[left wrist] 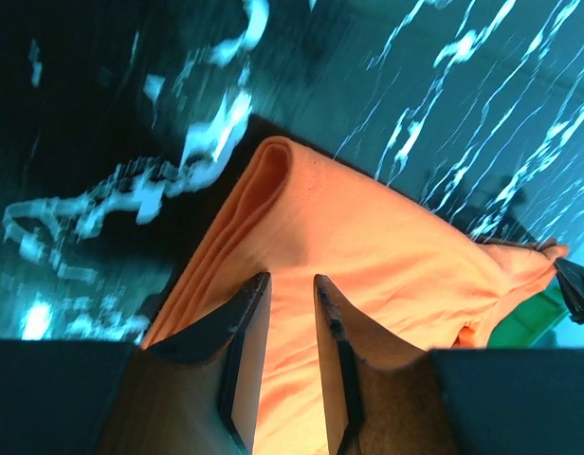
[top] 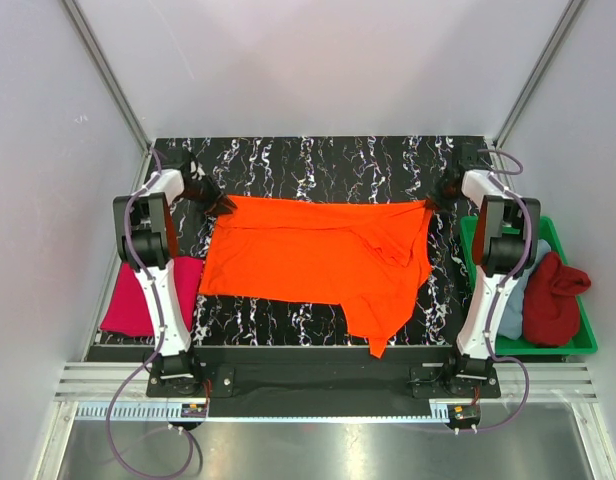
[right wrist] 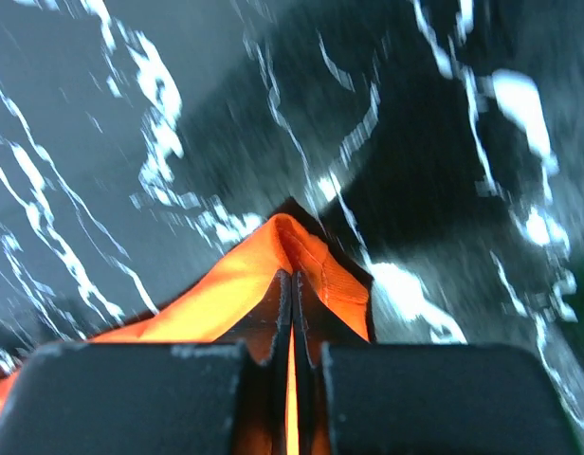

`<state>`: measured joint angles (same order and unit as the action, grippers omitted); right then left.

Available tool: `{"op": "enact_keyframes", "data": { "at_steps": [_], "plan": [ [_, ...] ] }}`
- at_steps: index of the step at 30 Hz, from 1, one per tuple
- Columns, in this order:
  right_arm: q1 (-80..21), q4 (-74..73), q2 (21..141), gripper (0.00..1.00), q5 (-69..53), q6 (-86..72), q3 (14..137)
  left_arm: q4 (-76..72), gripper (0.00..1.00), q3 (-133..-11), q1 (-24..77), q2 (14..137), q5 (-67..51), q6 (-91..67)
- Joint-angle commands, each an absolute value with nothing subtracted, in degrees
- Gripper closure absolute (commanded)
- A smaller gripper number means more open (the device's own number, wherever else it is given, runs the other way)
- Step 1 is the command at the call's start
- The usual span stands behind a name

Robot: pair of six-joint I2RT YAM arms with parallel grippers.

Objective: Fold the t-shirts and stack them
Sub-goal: Fold the tshirt

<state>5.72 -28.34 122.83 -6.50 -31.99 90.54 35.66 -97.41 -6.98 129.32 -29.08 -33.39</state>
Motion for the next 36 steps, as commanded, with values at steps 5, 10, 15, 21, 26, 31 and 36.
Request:
{"op": "enact_keyframes", "data": {
  "at_steps": [5, 10, 15, 21, 26, 31, 36],
  "plan": [
    [5.9, -24.2, 129.5, 1.00, -1.9, -33.6, 103.2, 33.8, 0.71, -104.6, -7.1, 134.6, -28.0, -35.6],
    [5.9, -27.7, 132.7, 1.00, -3.9, -28.7, 111.8, 33.8, 0.64, -107.1, -7.1, 132.5, -26.7, -33.0],
    [5.9, -40.1, 133.2, 0.69, -2.8, -26.6, 120.4, 34.0, 0.57, -103.9, -6.9, 123.6, -22.9, -28.5],
    [5.7, -43.2, 121.4, 0.52, -3.8, -26.0, 109.8, 34.7, 0.54, -93.3, -6.6, 112.6, -19.9, -25.7],
    [5.0, -41.3, 113.8, 0.48, -15.2, -23.6, 95.6, 34.4, 0.55, -86.8, -6.2, 109.9, -20.9, -24.9],
    [2.4, -34.1, 104.8, 0.48, -20.5, -23.9, 79.2, 34.3, 0.52, -87.2, -6.2, 112.8, -22.2, -25.1],
    [1.8, -31.0, 101.9, 0.58, -22.9, -25.5, 70.9, 34.3, 0.56, -88.6, -6.2, 115.4, -21.8, -24.8]
  ]
}}
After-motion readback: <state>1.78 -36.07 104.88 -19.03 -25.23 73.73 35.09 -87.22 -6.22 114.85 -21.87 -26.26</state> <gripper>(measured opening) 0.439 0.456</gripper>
